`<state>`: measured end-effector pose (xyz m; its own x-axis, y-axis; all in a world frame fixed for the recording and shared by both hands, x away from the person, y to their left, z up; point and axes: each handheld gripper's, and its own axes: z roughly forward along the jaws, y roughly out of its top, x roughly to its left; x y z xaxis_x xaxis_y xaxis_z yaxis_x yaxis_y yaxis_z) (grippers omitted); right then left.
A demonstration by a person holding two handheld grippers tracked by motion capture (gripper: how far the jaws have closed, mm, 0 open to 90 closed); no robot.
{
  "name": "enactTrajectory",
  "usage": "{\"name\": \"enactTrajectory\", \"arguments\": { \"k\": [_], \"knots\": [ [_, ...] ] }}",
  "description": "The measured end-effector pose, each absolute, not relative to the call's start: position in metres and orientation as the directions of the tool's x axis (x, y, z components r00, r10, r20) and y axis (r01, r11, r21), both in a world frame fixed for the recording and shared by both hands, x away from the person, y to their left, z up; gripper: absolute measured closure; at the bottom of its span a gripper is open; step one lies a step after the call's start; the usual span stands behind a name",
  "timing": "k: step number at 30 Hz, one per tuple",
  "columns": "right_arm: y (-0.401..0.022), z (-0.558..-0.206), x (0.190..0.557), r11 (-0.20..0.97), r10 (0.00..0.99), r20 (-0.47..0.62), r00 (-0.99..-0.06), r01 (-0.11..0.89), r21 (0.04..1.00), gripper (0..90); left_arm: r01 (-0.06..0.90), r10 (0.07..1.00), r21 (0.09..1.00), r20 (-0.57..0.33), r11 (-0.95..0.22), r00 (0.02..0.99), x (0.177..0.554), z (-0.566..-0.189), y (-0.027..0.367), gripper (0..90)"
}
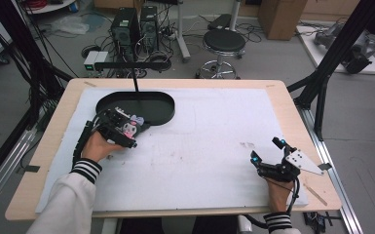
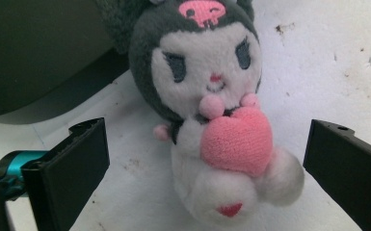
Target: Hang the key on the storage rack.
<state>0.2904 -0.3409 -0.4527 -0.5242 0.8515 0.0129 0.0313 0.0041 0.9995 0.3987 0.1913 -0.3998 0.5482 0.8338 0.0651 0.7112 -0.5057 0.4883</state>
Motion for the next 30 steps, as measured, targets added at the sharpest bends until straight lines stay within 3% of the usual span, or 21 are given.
{"name": "enactTrajectory", "arguments": {
  "k": [8,12,18,19,30],
  "knots": [
    [-0.3409,-0.4527,0.2904,0.006,0.852,0.011,-0.523,0.03,1.0,0.5,0.723,0.827,0.45,0.069,-0.525,0.558,0.3997,-0.4031,0.1883,13.5],
    [-0.3409,-0.4527,0.2904,0.005,0.852,0.012,-0.524,0.031,1.0,0.5,0.719,0.821,0.451,0.058,-0.529,0.568,0.3997,-0.4034,0.1875,30.3],
    [-0.3409,-0.4526,0.2903,0.003,0.852,0.014,-0.523,0.033,0.999,0.5,0.688,0.805,0.469,0.09,-0.554,0.587,0.3963,-0.4026,0.1861,43.5],
    [-0.3409,-0.4526,0.2903,0.003,0.852,0.015,-0.523,0.033,0.999,0.5,0.683,0.804,0.472,0.103,-0.558,0.586,0.3955,-0.4016,0.1866,49.6],
    [-0.3409,-0.4526,0.2902,0.002,0.852,0.016,-0.523,0.034,0.999,0.5,0.664,0.803,0.496,0.122,-0.559,0.584,0.3931,-0.3974,0.1902,56.3]
  ]
}}
